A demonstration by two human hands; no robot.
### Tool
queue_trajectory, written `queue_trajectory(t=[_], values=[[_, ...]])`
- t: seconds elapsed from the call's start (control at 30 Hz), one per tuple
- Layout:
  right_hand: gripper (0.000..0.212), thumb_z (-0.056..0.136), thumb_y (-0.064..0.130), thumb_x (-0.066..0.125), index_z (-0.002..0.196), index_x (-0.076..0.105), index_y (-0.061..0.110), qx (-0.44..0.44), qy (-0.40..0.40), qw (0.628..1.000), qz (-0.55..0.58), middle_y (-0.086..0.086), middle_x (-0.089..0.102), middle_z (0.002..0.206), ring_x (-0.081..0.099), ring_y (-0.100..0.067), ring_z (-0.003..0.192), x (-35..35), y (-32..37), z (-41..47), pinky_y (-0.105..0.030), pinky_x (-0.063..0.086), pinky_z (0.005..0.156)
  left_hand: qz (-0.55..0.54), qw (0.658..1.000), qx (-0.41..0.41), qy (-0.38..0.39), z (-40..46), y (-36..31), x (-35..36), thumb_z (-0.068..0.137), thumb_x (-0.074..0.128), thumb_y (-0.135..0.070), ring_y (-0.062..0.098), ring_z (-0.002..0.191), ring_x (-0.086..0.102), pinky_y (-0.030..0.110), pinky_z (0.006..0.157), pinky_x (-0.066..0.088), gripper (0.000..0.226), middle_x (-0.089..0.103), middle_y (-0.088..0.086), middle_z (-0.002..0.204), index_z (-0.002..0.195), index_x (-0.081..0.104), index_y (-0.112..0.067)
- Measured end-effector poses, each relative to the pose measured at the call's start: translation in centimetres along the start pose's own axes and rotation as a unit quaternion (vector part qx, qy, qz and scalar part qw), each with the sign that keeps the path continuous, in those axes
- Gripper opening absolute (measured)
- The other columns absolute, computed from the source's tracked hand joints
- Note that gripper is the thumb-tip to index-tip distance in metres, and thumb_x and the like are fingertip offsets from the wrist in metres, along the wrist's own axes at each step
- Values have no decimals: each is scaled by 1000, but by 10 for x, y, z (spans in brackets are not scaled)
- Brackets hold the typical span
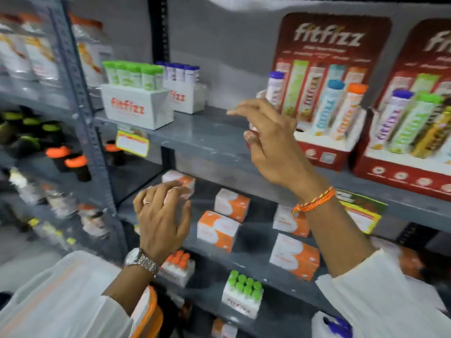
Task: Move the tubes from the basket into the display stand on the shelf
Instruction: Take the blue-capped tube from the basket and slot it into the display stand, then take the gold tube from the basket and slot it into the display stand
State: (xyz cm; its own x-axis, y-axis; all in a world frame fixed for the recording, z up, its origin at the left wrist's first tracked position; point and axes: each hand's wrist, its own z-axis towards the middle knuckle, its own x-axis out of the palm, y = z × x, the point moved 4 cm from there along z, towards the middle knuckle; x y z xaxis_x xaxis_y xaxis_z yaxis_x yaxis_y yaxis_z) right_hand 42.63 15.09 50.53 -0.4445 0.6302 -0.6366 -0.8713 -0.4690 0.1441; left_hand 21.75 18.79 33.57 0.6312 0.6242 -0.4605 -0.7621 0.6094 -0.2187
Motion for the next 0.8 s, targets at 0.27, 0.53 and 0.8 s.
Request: queue_trajectory(t=[0.27,0.53,0.8], values=[[61,72,3,49,125,65,27,-25,135,983,124,3,60,131,55,-21,120,187,83,-44,-49,35,89,94,975,-94,178,-153,106,-50,89,56,-31,28,106,59,46,88,36,21,64,-4,116,108,64,-25],[42,95,10,58,134,55,23,12,410,885,220,-3,52,137,46,-28,131,369,142,-143,-51,33,104,107,916,-196,333,-311,162,-87,90,52,-40,24,98,61,42,87,38,20,63,-12,102,106,63,-34],[42,100,19,58,140,46,19,17,595,769,234,-11,47,142,49,-35,129,480,192,-227,-54,40,106,73,886,-232,394,-381,161,-90,92,50,-40,24,77,54,38,72,33,21,61,-7,88,97,66,-27]])
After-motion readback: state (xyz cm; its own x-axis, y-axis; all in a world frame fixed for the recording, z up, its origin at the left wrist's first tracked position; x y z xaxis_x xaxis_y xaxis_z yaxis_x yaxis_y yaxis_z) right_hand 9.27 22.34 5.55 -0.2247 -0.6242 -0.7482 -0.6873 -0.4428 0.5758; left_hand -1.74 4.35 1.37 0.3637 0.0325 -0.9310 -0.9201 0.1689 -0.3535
